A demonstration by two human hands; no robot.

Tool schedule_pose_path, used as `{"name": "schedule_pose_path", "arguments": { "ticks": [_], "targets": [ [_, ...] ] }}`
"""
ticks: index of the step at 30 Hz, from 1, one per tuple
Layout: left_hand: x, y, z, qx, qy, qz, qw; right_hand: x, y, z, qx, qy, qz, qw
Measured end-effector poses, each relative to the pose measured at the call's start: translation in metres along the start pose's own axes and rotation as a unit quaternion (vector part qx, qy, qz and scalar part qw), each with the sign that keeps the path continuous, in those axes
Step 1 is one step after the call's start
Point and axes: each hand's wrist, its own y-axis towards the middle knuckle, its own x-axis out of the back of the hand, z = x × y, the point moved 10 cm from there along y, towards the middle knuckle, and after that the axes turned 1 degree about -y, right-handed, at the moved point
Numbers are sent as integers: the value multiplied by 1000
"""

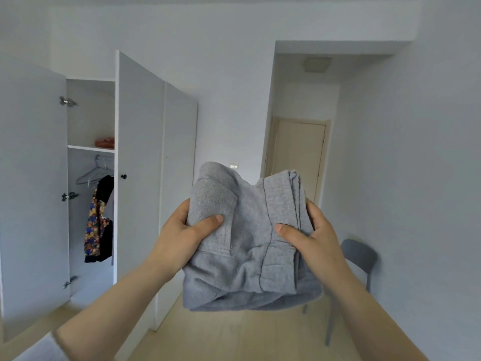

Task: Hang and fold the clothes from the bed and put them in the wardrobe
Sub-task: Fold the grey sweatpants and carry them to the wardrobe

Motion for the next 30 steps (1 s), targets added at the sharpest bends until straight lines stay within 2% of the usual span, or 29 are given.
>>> {"name": "schedule_pose_path", "arguments": {
  "ticks": [13, 22, 30],
  "targets": [
    [-33, 197, 91, -7, 9, 1, 1000, -19, 179, -129, 12, -5, 15, 1000],
    [-53, 306, 158, -7, 55, -70, 996, -35, 307, -242, 12, 51, 72, 996],
    [3, 367, 200, 6, 106, -142, 984, -117, 383, -301, 19, 87, 138, 986]
  ]
}}
